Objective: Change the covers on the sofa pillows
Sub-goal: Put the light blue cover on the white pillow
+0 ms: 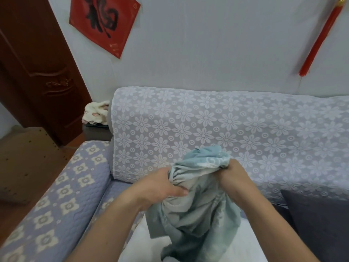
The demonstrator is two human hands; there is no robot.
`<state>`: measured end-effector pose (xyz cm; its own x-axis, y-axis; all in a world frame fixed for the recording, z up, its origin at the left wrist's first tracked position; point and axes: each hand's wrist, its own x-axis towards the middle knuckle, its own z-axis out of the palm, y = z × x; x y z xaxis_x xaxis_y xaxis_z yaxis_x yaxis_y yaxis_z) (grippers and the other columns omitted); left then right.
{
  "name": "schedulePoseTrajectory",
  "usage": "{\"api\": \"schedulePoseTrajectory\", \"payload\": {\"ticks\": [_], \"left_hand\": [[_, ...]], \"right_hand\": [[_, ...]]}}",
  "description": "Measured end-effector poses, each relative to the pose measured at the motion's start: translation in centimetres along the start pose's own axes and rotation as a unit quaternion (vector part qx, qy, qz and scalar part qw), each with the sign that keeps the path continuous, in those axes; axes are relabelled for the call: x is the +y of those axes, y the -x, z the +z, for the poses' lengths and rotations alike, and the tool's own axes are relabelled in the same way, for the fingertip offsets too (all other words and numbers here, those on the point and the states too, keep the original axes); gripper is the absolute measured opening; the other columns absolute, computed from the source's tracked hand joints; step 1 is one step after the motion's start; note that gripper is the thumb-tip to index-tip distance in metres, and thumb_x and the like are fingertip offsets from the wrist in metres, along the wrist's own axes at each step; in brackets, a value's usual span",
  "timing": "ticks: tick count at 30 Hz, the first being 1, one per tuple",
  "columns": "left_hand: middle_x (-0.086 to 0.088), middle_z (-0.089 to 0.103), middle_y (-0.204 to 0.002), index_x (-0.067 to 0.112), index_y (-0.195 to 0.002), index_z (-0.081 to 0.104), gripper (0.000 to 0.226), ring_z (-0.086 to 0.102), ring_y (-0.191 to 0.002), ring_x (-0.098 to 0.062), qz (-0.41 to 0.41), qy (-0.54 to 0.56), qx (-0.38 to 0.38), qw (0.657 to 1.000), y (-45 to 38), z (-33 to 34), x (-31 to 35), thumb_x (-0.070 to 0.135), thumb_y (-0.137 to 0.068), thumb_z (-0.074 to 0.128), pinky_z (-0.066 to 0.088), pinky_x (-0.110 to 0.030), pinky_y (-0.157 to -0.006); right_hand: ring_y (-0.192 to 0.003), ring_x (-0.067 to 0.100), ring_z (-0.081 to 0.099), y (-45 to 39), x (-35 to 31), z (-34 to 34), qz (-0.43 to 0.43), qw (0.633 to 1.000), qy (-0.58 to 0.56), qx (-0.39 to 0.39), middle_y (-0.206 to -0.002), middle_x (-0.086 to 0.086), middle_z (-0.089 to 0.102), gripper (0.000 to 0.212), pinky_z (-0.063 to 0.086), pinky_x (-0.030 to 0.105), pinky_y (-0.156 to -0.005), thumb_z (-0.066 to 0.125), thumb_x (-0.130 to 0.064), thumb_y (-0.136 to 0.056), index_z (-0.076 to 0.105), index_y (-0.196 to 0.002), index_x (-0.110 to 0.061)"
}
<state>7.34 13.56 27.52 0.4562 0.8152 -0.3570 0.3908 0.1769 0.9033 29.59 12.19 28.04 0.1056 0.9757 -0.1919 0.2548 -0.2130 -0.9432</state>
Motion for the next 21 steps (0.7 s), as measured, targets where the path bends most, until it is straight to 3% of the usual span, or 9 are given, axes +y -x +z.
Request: {"api": "schedulePoseTrajectory", "payload": {"ticks": [3, 6, 10, 12, 14, 17, 19, 21], "left_hand": [[0.020, 0.073, -0.109, 0.045, -0.118, 0.066, 0.036, 0.067, -0.104, -0.002, 0.035, -0.126, 0.094, 0.987, -0.8, -0.1, -0.8, 0.029, -0.085, 0.071, 0.053, -0.036, -0.099], [0.021, 0.068, -0.099, 0.045, -0.114, 0.061, 0.037, 0.064, -0.092, -0.005, 0.013, -0.283, 0.148, 0.947, -1.2, -0.2, -1.6, 0.033, -0.079, 0.058, 0.056, -0.035, -0.084], [0.015, 0.061, -0.098, 0.039, -0.105, 0.058, 0.020, 0.059, -0.088, -0.015, 0.036, -0.274, 0.336, 0.900, -1.7, 0.3, -3.2, 0.028, -0.088, 0.053, 0.052, -0.037, -0.077], [0.013, 0.058, -0.095, 0.034, -0.100, 0.058, 0.010, 0.057, -0.085, -0.013, 0.070, -0.241, 0.395, 0.884, -2.0, 0.8, -3.9, 0.028, -0.092, 0.055, 0.050, -0.034, -0.074], [0.014, 0.062, -0.093, 0.032, -0.099, 0.061, 0.008, 0.062, -0.085, -0.009, 0.070, -0.182, 0.398, 0.896, -2.6, 1.2, -4.5, 0.034, -0.092, 0.058, 0.050, -0.027, -0.071], [0.018, 0.071, -0.097, 0.037, -0.107, 0.068, 0.024, 0.067, -0.094, -0.004, 0.050, -0.111, 0.309, 0.943, -2.9, 0.4, -5.1, 0.032, -0.084, 0.059, 0.054, -0.023, -0.079], [0.024, 0.070, -0.101, 0.039, -0.112, 0.069, 0.031, 0.065, -0.096, 0.004, 0.055, -0.135, 0.271, 0.952, -2.6, 0.0, -5.2, 0.025, -0.086, 0.060, 0.052, -0.020, -0.083], [0.026, 0.065, -0.092, 0.040, -0.107, 0.068, 0.025, 0.060, -0.086, 0.004, 0.057, -0.198, 0.287, 0.936, -2.1, 0.3, -5.4, 0.025, -0.090, 0.060, 0.046, -0.017, -0.075]], "right_hand": [[-0.099, 0.021, 0.073, 0.5, -0.4, 1.4, 0.014, 0.995, -0.080, -0.058, -0.103, 0.000, 0.077, 0.035, 0.057, 0.049, -0.093, 0.052, -0.004, -0.094, 0.075, -0.110, -0.024], [-0.093, 0.024, 0.075, 0.4, -0.4, 2.2, 0.049, 0.993, -0.081, -0.076, -0.098, 0.002, 0.078, 0.020, 0.058, 0.052, -0.091, 0.061, -0.019, -0.092, 0.075, -0.106, -0.022], [-0.095, 0.023, 0.074, 1.5, -0.4, 3.5, 0.049, 0.980, -0.034, -0.192, -0.100, 0.002, 0.078, 0.029, 0.057, 0.045, -0.092, 0.080, -0.035, -0.079, 0.074, -0.107, -0.028], [-0.088, 0.020, 0.072, 2.2, -0.1, 4.8, 0.031, 0.978, 0.037, -0.203, -0.098, 0.007, 0.076, 0.031, 0.058, 0.040, -0.084, 0.078, -0.033, -0.073, 0.073, -0.103, -0.030], [-0.082, 0.013, 0.069, 2.3, 0.3, 5.8, 0.013, 0.985, 0.049, -0.164, -0.094, 0.009, 0.075, 0.025, 0.056, 0.037, -0.079, 0.073, -0.032, -0.074, 0.074, -0.099, -0.031], [-0.086, 0.006, 0.069, 1.8, 0.1, 5.4, 0.011, 0.998, 0.022, -0.058, -0.087, -0.013, 0.073, 0.015, 0.058, 0.033, -0.083, 0.074, -0.030, -0.086, 0.067, -0.085, -0.043], [-0.090, 0.009, 0.069, 1.6, 0.3, 4.5, 0.014, 0.999, 0.021, -0.035, -0.089, -0.013, 0.072, 0.015, 0.058, 0.038, -0.086, 0.073, -0.029, -0.088, 0.067, -0.081, -0.041], [-0.092, 0.011, 0.070, 1.7, 0.5, 4.3, 0.025, 0.998, -0.008, -0.054, -0.092, -0.010, 0.076, 0.013, 0.058, 0.043, -0.090, 0.073, -0.026, -0.088, 0.073, -0.086, -0.038]]}}
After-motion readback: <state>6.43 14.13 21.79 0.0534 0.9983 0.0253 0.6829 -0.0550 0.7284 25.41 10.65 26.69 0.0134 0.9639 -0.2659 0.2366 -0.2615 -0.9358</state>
